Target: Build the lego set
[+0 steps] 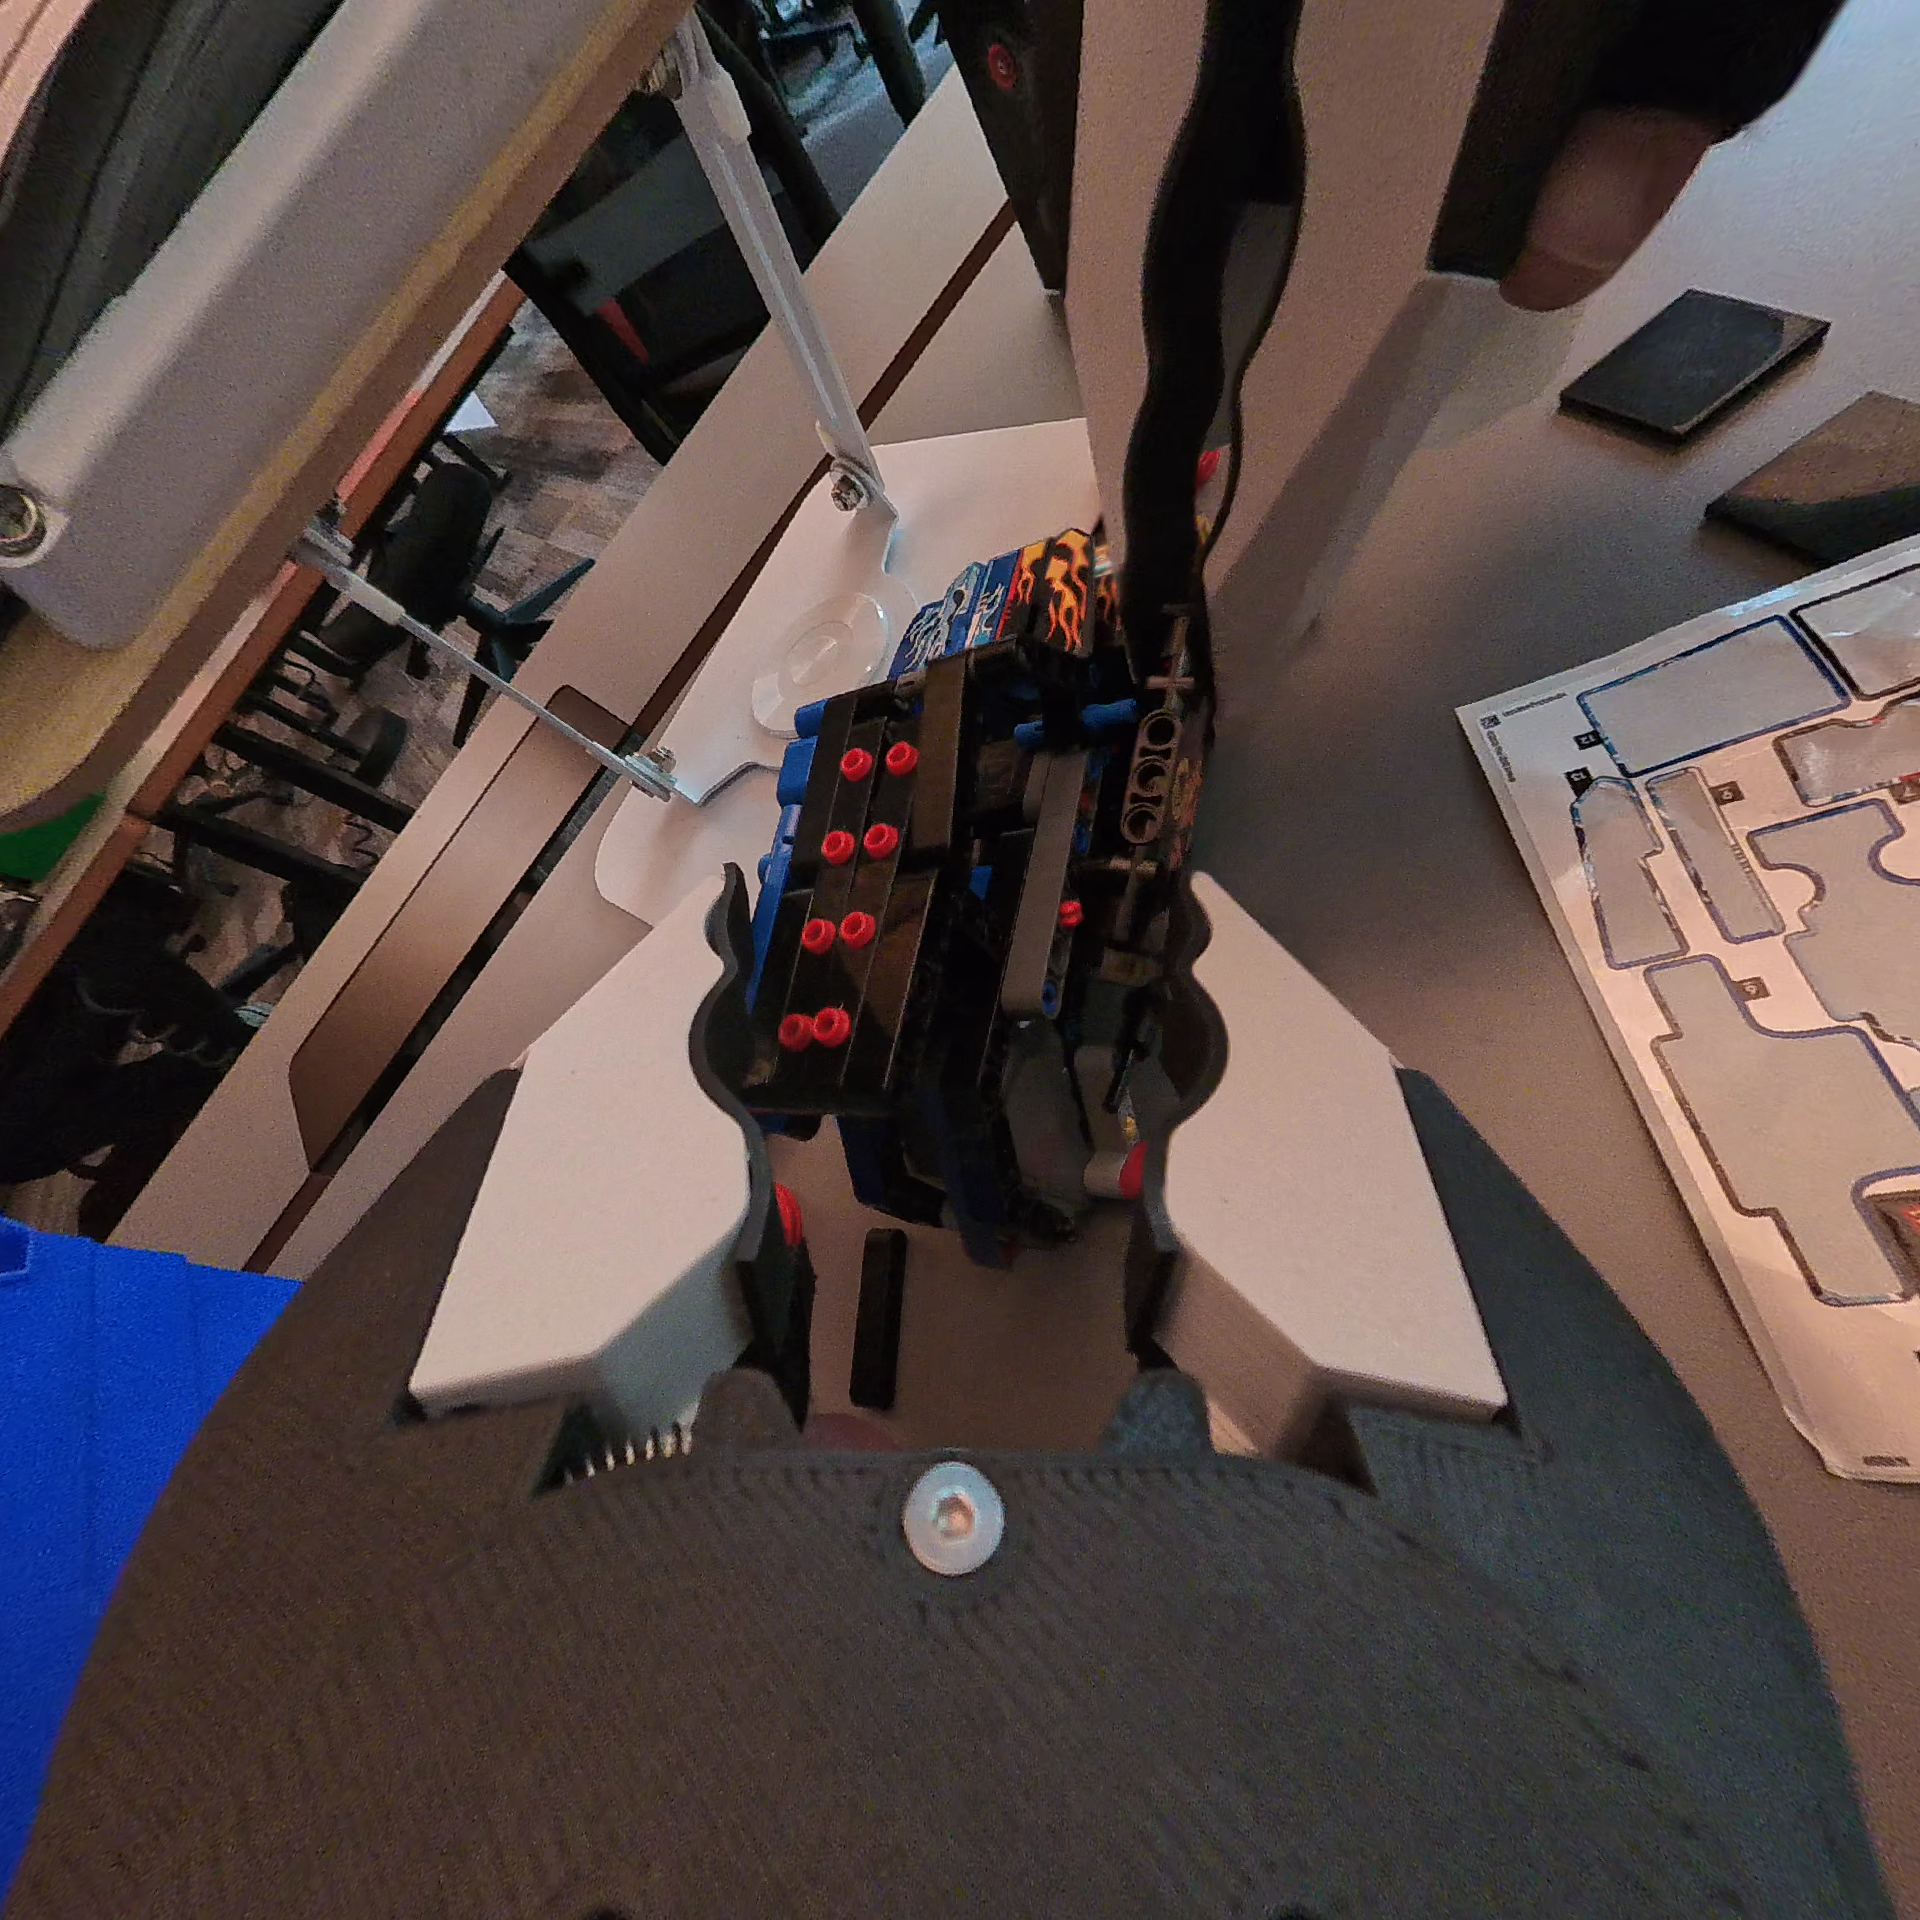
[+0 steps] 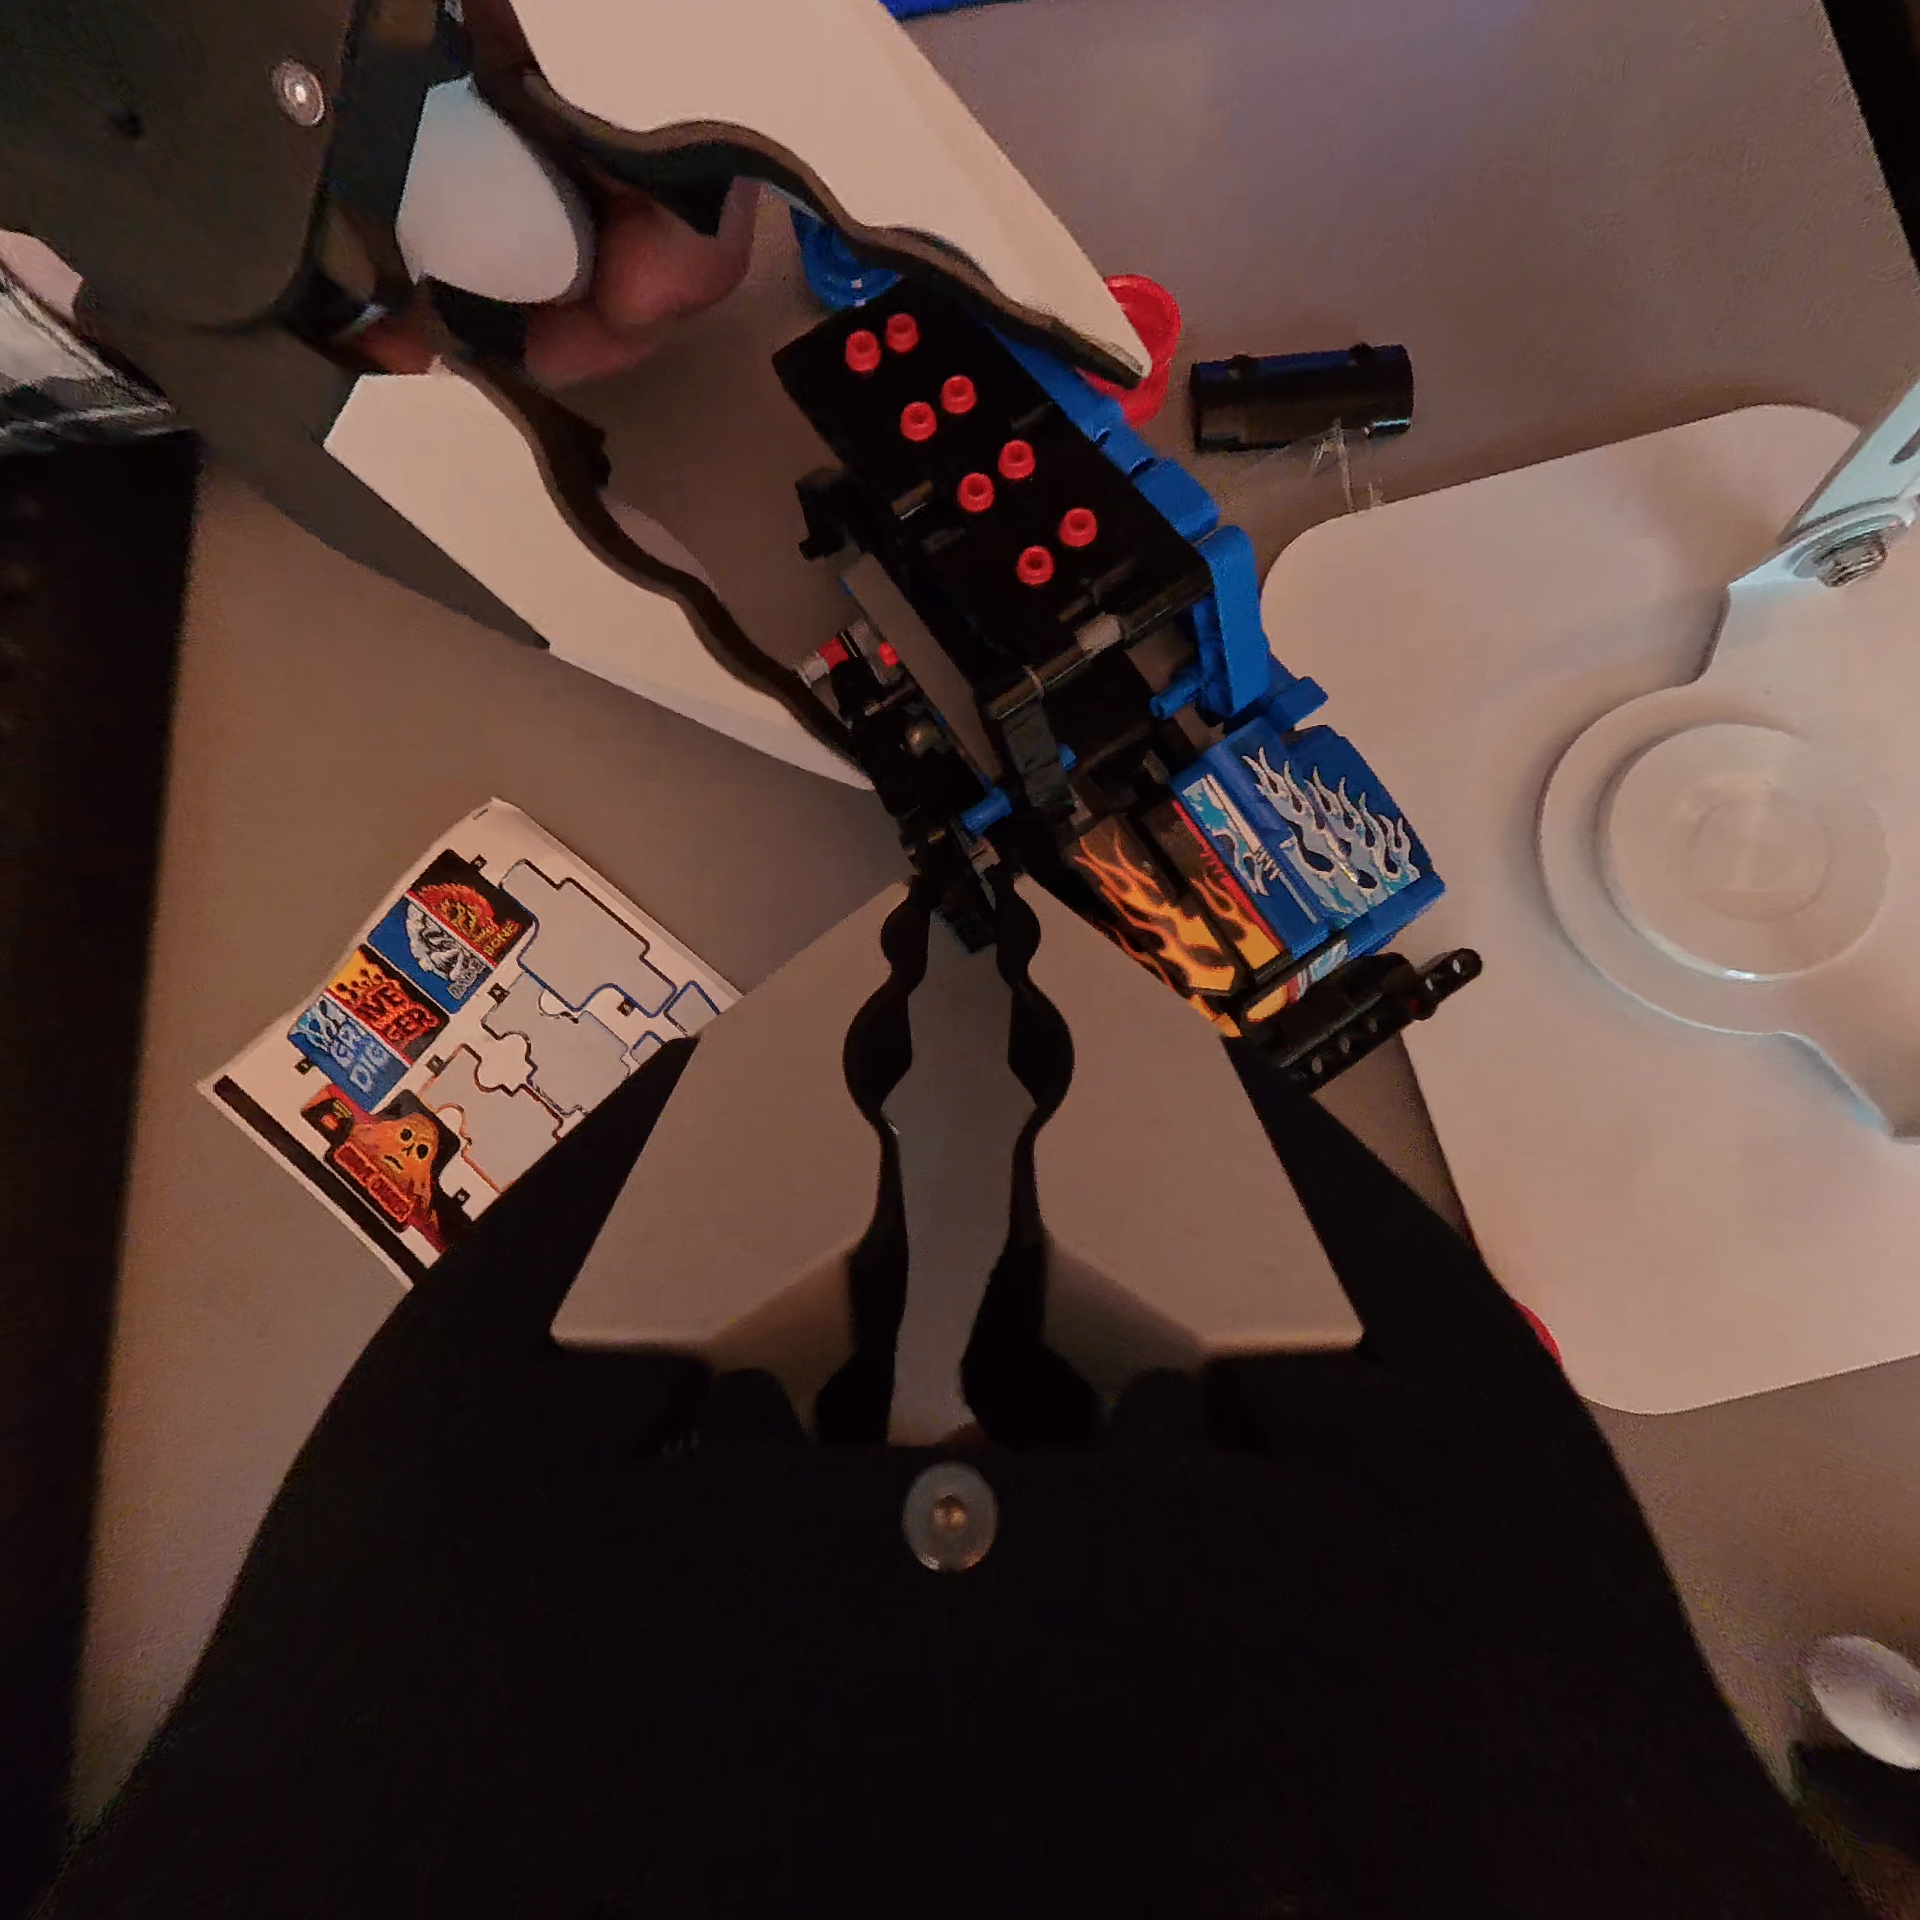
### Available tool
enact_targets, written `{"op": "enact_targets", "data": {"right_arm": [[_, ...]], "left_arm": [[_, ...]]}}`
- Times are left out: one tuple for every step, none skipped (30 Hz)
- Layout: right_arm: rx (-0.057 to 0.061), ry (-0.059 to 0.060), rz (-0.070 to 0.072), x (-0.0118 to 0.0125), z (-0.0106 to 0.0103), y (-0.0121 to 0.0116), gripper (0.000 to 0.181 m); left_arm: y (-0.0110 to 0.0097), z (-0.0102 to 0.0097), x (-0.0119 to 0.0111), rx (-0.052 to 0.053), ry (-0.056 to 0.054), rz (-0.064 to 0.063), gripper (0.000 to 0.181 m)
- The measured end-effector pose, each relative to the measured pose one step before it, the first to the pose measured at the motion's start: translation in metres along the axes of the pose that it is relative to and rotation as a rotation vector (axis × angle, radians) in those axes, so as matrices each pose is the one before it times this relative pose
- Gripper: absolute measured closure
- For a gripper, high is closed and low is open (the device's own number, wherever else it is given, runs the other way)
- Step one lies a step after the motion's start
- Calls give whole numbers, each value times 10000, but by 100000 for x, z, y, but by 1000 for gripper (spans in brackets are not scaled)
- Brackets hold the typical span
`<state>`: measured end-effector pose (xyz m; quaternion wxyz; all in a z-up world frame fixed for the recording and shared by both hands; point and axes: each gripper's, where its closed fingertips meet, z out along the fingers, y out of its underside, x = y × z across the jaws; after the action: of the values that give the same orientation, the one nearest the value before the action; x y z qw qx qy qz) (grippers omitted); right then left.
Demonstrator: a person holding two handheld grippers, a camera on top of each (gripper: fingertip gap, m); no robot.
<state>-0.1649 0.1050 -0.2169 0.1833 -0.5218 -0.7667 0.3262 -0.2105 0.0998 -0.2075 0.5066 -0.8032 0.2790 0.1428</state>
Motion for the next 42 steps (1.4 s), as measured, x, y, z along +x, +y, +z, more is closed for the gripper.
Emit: {"op": "enact_targets", "data": {"right_arm": [[31, -23, 136, 91, 9, -64, 170], [17, -12, 179, 105, 41, -66, 170], [-94, -35, 114, 5, 112, 88, 170], [-91, -24, 12, -35, 97, 102, 170], [-44, -4, 29, 1, 19, 18, 170], [-27, 3, 76, 26, -16, -7, 170], [-11, 6, 79, 27, 4, -9, 170], [-43, -40, 62, -92, -18, 45, 170], [-88, -34, 16, -137, -30, 85, 171], [-84, 22, 9, -59, -4, 39, 171], [-49, 9, 32, -18, 32, 9, 171], [-2, -44, 65, -30, 2, 0, 171], [56, -6, 54, 57, -18, -48, 171], [74, 10, 85, 110, 22, -70, 171], [71, -44, 168, 66, 34, -58, 170], [60, -52, 124, 43, 24, -51, 170], [43, -23, 42, 23, 9, -28, 170], [33, -19, 71, 28, 24, -29, 170], [4, -12, 60, 8, 38, -16, 170], [-15, 19, 0, 0, 28, 1, 170], [-21, 28, -26, -1, -2, 15, 170], [-10, 7, 5, -10, 7, 18, 170], [3, -12, 32, -12, -8, 0, 170], [-21, -46, 6, -93, -21, 42, 171], [-44, -57, 0, -121, -24, 65, 171], [-41, -56, 47, -112, 2, 68, 171], [-16, -45, 67, -70, 12, 30, 172], [17, -28, 110, -4, 0, -14, 171], [31, 16, 137, 84, 5, -60, 171], [26, 47, 89, 93, 20, -67, 171], [23, 38, 41, 69, 20, -53, 171], [46, 66, 12, 105, 0, -82, 171], [53, 107, -3, 172, 27, -101, 170], [9, 90, -16, 107, 35, -66, 170], [-33, 68, -44, 37, 18, -4, 170], [-39, 74, -58, 15, 20, 8, 170], [-28, 67, -43, 19, 33, -7, 170], [-12, 43, -42, 20, 27, -5, 170], [12, 13, -39, 2, 8, -5, 170], [36, -33, 14, -5, -3, -16, 170], [47, -59, 40, -11, -4, -20, 170], [31, -78, 43, -41, -23, -5, 170]], "left_arm": [[-20, -7, 32, -30, 31, -15, 102], [-29, -6, 26, -21, 34, -30, 102], [-17, 15, -7, -24, 0, -10, 101], [9, 46, -21, -35, -26, 53, 101], [-11, 19, -17, -31, 1, 1, 101], [-21, 25, -15, -38, 17, -27, 101], [-7, 31, -17, -32, -4, -5, 101], [-3, 24, -6, -24, -1, 1, 101], [5, 0, 7, -22, 37, -18, 101], [-5, -8, 10, -13, 41, -27, 101], [15, 10, -10, -15, 16, 1, 101], [2, -13, 1, -4, 22, 5, 100], [-16, -4, 9, -2, 34, -17, 100], [-22, 10, 7, -10, 7, 0, 100], [-3, 43, -17, -17, -17, 28, 100], [-19, 37, -11, -12, -5, 17, 100], [-24, 34, -7, -9, 2, 7, 100], [-20, 61, 0, -4, -5, 11, 100], [-10, 56, -17, -11, -10, 26, 99], [7, 57, -20, -22, -3, 28, 99], [-14, 19, -14, -14, 18, 0, 99], [-1, 23, 5, 1, 12, 16, 99], [1, 16, -6, 17, 8, -3, 99], [-1, -1, -3, 16, 26, -27, 99], [10, -16, 2, 7, 35, 0, 99], [6, -10, 7, 3, 31, -7, 99], [18, 0, -4, -7, 33, -10, 98], [7, -13, 2, -6, 31, -14, 98], [-14, 13, -4, -4, 14, -5, 99], [-4, 32, -36, -7, -3, -9, 99], [11, 24, -28, -14, 5, 20, 99], [-13, 8, -14, -13, 12, 27, 99], [-6, 37, -37, -9, -9, 11, 99], [6, 55, -43, -10, -18, 10, 99], [2, 26, -18, -12, 0, 6, 99], [-9, 1, -11, -9, 8, 8, 99], [3, 34, -28, -7, -8, 12, 100], [8, 34, -25, -7, -6, 0, 100], [6, 21, -17, -11, 8, -9, 99], [8, 8, 1, -19, 18, 12, 99], [3, 8, -13, -18, 34, -11, 99], [11, 2, -17, 2, 51, -19, 99]]}}
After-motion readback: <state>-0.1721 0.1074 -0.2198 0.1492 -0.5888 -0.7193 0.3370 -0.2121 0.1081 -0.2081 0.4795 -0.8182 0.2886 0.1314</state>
